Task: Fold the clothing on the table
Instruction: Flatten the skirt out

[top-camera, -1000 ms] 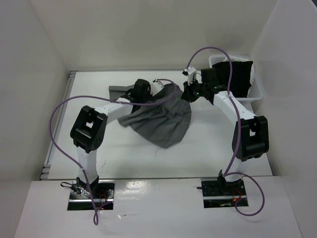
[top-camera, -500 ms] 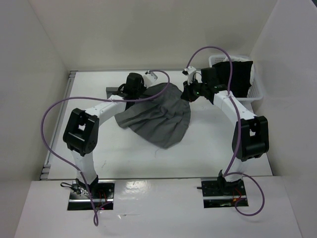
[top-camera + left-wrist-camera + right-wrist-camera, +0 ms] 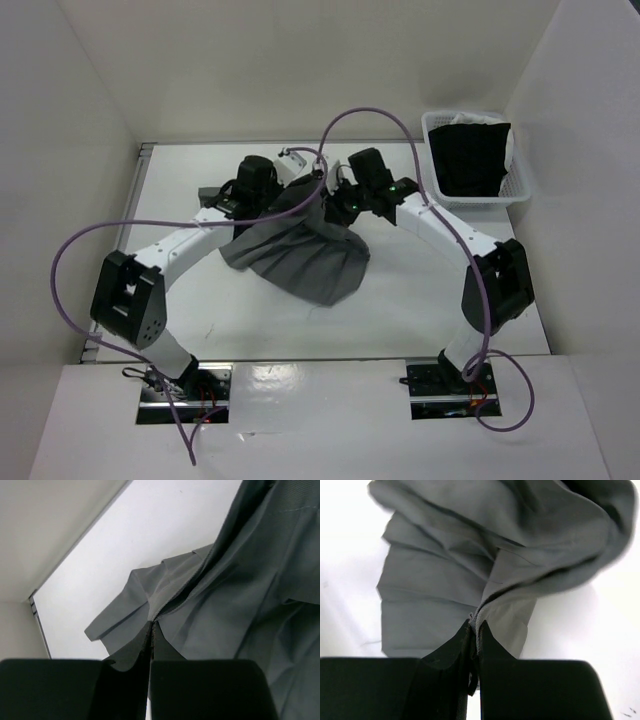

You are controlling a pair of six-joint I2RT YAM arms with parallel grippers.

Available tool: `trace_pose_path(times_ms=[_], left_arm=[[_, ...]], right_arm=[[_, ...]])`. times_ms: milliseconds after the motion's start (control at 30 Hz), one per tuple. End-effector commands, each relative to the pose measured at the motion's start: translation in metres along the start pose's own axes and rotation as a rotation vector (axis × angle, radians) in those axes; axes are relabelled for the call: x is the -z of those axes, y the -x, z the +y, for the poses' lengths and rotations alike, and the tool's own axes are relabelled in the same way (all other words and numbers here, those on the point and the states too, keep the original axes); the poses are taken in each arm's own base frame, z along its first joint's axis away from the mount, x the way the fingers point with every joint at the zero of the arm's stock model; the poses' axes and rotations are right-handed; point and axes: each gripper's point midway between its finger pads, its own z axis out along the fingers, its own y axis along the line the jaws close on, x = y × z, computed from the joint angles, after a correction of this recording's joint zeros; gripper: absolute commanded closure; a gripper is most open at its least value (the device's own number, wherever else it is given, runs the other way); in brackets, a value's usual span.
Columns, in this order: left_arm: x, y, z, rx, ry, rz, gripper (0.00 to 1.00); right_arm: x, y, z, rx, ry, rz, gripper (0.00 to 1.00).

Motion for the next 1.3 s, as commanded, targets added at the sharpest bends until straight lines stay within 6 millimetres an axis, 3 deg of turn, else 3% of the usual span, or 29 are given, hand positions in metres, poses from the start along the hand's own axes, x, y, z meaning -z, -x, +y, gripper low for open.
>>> trace_pose_path(times_ms=[0, 200, 233, 333, 433, 533, 700, 867, 1033, 1067, 1100, 1233, 1267], left_arm=[[0.04, 0.01, -0.001, 0.045, -0.002, -0.027, 1.0], [0.107, 0.006, 0.001, 0.072, -0.013, -0.045, 1.0], [0.123, 0.003, 0.002, 0.065, -0.012, -0.041, 1.0], [0.145, -0.008, 0.007, 0.09, -0.01, -0.02, 1.0], [0.167, -0.016, 0.021, 0.086, 0.044, -0.029, 1.0], [0.167, -0.02, 0.026, 0.054, 0.07, -0.024, 1.0], [0.143, -0.014, 0.02, 0.033, 0.068, -0.023, 1.0], [0.099, -0.018, 0.002, -0.017, 0.05, 0.02, 1.0], [0.052, -0.007, -0.01, -0.037, 0.049, 0.045, 1.0], [0.046, 0.003, -0.008, -0.03, 0.057, 0.028, 1.0], [0.03, -0.002, -0.011, -0.043, 0.055, 0.053, 1.0], [-0.007, 0.002, 0.002, -0.025, 0.11, 0.079, 1.0], [-0.021, -0.002, 0.002, -0.023, 0.123, 0.093, 1.0]], right_arm=[[0.026, 0.026, 0.03, 0.117, -0.009, -0.04, 0.95], [0.049, 0.023, 0.077, 0.207, 0.158, -0.039, 0.95], [0.051, 0.015, 0.086, 0.225, 0.186, -0.016, 0.95], [0.065, 0.015, 0.104, 0.276, 0.24, -0.032, 0.95], [0.076, 0.013, 0.105, 0.287, 0.22, -0.051, 0.95], [0.082, 0.019, 0.096, 0.288, 0.137, -0.091, 0.93], [0.076, 0.015, 0.076, 0.239, 0.076, -0.1, 0.89], [0.065, 0.01, 0.045, 0.172, -0.035, -0.094, 0.89], [0.048, -0.004, 0.017, 0.11, -0.098, -0.066, 0.89], [0.046, -0.006, 0.009, 0.09, -0.116, -0.063, 0.86], [0.045, -0.009, -0.002, 0.062, -0.136, -0.062, 0.86], [0.032, -0.019, -0.042, -0.012, -0.24, -0.022, 0.68], [0.023, -0.031, -0.051, -0.043, -0.263, 0.01, 0.61]])
